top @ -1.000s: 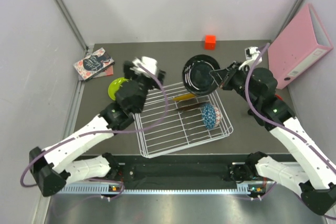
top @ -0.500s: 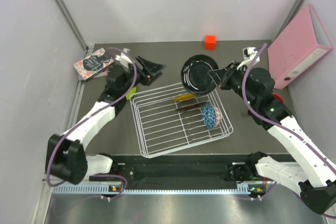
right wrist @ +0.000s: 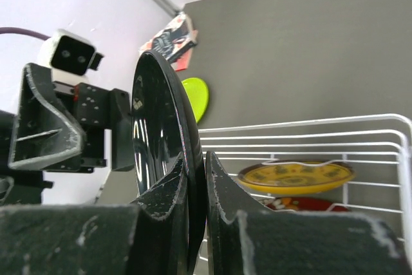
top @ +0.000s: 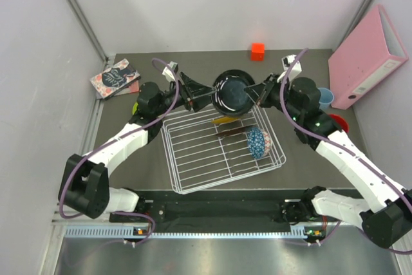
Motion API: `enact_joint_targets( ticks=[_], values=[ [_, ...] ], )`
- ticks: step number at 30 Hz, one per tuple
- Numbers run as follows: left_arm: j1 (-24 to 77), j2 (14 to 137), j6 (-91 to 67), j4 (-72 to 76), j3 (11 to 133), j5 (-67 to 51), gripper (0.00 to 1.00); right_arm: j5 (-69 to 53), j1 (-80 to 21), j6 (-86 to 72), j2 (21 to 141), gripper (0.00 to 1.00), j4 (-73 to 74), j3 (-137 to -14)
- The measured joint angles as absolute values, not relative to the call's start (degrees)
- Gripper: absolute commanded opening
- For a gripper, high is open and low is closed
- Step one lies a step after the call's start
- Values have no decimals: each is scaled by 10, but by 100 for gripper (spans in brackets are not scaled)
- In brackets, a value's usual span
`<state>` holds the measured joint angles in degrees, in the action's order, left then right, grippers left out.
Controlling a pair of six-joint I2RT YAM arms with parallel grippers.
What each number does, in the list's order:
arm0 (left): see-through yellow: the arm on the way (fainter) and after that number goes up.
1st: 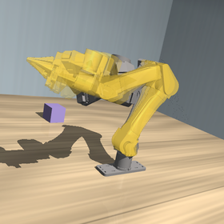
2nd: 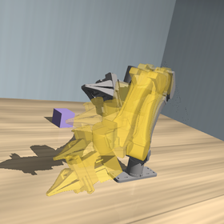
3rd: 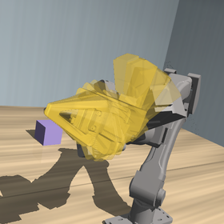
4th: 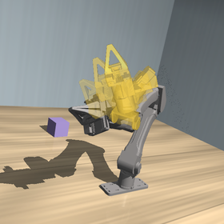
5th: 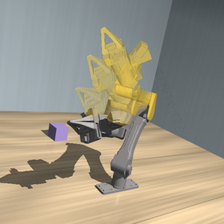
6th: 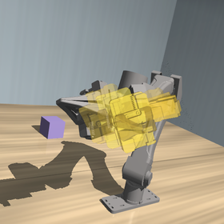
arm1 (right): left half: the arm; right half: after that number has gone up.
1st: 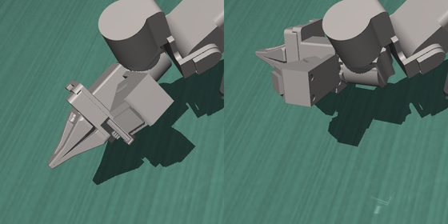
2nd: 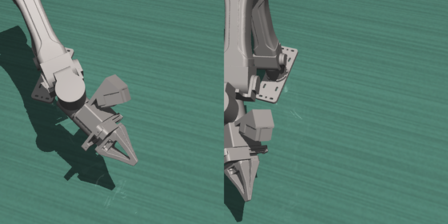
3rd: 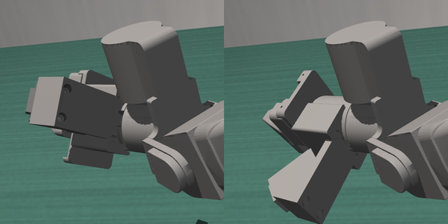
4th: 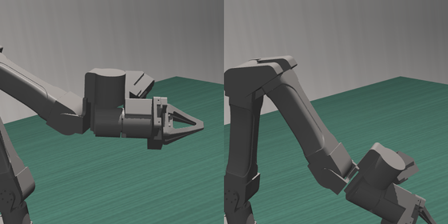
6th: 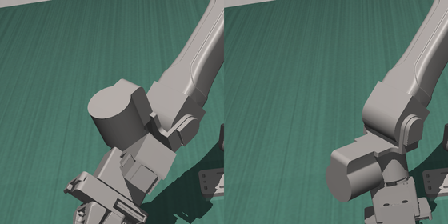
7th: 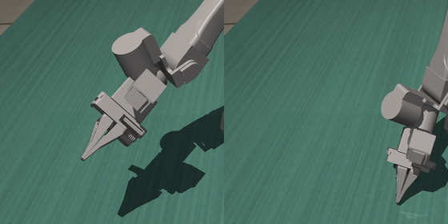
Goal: Unload the mixed dishes from the dish rack
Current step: Place the plate at the center of the board.
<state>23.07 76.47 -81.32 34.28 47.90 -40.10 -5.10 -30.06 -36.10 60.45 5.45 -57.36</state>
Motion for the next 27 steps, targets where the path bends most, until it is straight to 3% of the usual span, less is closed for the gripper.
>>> enact_joint_targets(
  ticks=[2,4,10,15,17,20,21,22,24,25,27],
  values=[
    [232,765,-813,344,479,-402,68,-68,-299,-367,612,0,41,-574],
    [239,765,-810,346,479,-405,59,-86,-299,-376,617,0,26,-574],
    [249,765,-788,340,479,-411,13,-136,-298,-399,629,0,-8,-574],
    [252,766,-721,327,479,-411,11,-138,-295,-416,632,0,-3,-570],
    [252,766,-714,316,479,-410,0,-142,-295,-416,639,0,-3,-570],
    [251,766,-706,297,479,-406,0,-145,-294,-414,648,0,0,-570],
    [251,766,-703,289,479,-404,0,-146,-294,-411,650,5,2,-570],
    [251,766,-701,281,479,-402,0,-146,-294,-409,652,25,5,-570],
    [251,764,-697,264,479,-398,0,-146,-294,-400,653,47,14,-570],
    [253,760,-694,256,479,-394,0,-149,-295,-388,653,67,24,-570],
    [255,749,-684,237,479,-377,0,-153,-299,-377,653,80,35,-570]
  ],
)
